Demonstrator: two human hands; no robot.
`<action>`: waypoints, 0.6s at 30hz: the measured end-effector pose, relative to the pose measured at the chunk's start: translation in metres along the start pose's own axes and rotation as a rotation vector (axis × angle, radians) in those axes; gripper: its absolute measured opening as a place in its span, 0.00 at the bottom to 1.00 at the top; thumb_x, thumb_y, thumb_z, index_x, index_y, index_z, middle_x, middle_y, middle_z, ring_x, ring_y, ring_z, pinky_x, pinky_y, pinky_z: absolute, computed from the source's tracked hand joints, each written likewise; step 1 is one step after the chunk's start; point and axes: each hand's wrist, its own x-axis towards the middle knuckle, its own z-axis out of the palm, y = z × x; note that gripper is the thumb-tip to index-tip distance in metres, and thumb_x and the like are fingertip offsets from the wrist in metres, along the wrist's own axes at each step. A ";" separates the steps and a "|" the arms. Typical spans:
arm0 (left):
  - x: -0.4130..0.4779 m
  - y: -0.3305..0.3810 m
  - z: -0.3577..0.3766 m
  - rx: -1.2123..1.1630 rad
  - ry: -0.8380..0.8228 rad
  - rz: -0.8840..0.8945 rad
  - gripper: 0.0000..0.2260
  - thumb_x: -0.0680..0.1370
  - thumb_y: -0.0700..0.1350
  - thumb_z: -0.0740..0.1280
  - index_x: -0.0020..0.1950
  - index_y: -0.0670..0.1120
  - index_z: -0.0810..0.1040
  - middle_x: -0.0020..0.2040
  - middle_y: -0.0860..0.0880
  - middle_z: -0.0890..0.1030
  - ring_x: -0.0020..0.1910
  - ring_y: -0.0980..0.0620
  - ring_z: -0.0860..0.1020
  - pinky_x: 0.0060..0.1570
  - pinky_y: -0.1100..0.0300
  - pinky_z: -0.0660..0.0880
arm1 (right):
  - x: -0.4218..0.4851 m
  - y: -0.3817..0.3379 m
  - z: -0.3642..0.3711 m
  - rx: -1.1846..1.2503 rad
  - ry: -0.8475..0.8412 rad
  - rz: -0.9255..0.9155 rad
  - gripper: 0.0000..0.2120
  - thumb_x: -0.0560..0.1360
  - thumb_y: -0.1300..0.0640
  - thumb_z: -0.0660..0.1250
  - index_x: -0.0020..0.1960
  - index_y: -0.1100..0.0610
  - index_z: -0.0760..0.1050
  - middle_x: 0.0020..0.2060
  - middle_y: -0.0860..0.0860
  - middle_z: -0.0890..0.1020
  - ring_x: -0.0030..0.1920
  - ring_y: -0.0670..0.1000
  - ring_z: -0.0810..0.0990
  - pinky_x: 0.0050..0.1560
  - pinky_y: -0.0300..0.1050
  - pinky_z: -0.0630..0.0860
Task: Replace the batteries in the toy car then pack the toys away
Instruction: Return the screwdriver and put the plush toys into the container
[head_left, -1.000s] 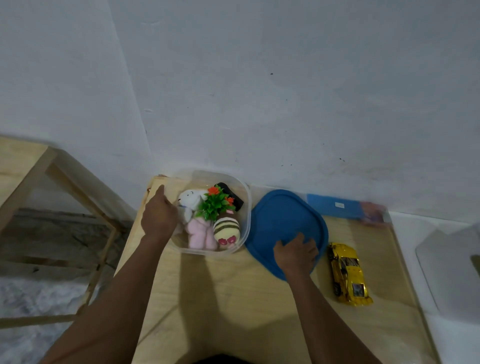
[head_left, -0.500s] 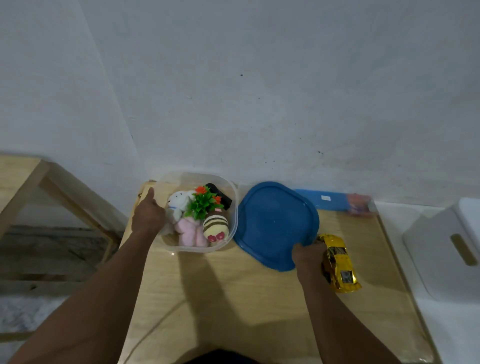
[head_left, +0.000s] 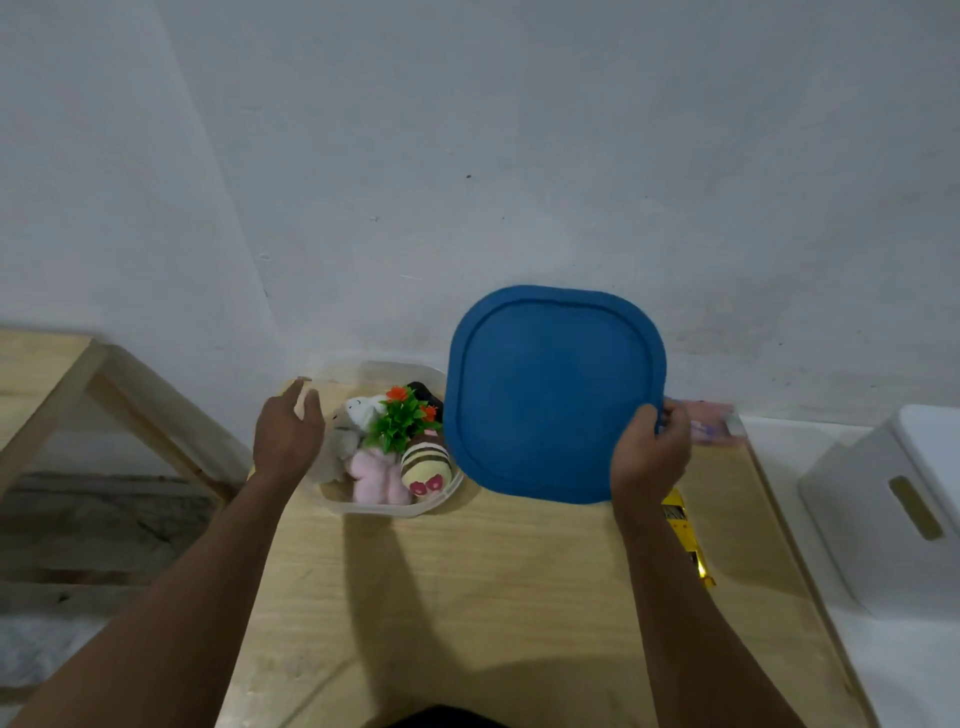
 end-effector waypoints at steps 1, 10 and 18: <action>-0.004 0.009 -0.005 -0.048 0.055 0.046 0.19 0.83 0.51 0.58 0.69 0.42 0.75 0.61 0.38 0.79 0.61 0.39 0.76 0.60 0.50 0.70 | -0.002 -0.003 0.002 0.044 -0.085 0.020 0.05 0.78 0.63 0.58 0.46 0.57 0.72 0.35 0.48 0.74 0.36 0.49 0.71 0.32 0.40 0.64; -0.013 0.044 -0.050 -0.655 -0.447 -0.217 0.21 0.82 0.60 0.56 0.64 0.48 0.77 0.52 0.44 0.83 0.50 0.44 0.81 0.53 0.49 0.78 | -0.053 -0.006 0.070 -0.028 -0.633 0.262 0.11 0.78 0.60 0.54 0.37 0.55 0.65 0.32 0.50 0.69 0.31 0.49 0.66 0.31 0.44 0.61; -0.011 0.022 -0.030 -0.204 -0.128 -0.050 0.19 0.82 0.45 0.62 0.73 0.46 0.68 0.68 0.43 0.74 0.66 0.43 0.73 0.63 0.47 0.73 | -0.087 0.006 0.127 -0.282 -0.763 0.095 0.14 0.78 0.57 0.55 0.59 0.61 0.73 0.57 0.57 0.73 0.56 0.57 0.74 0.53 0.51 0.75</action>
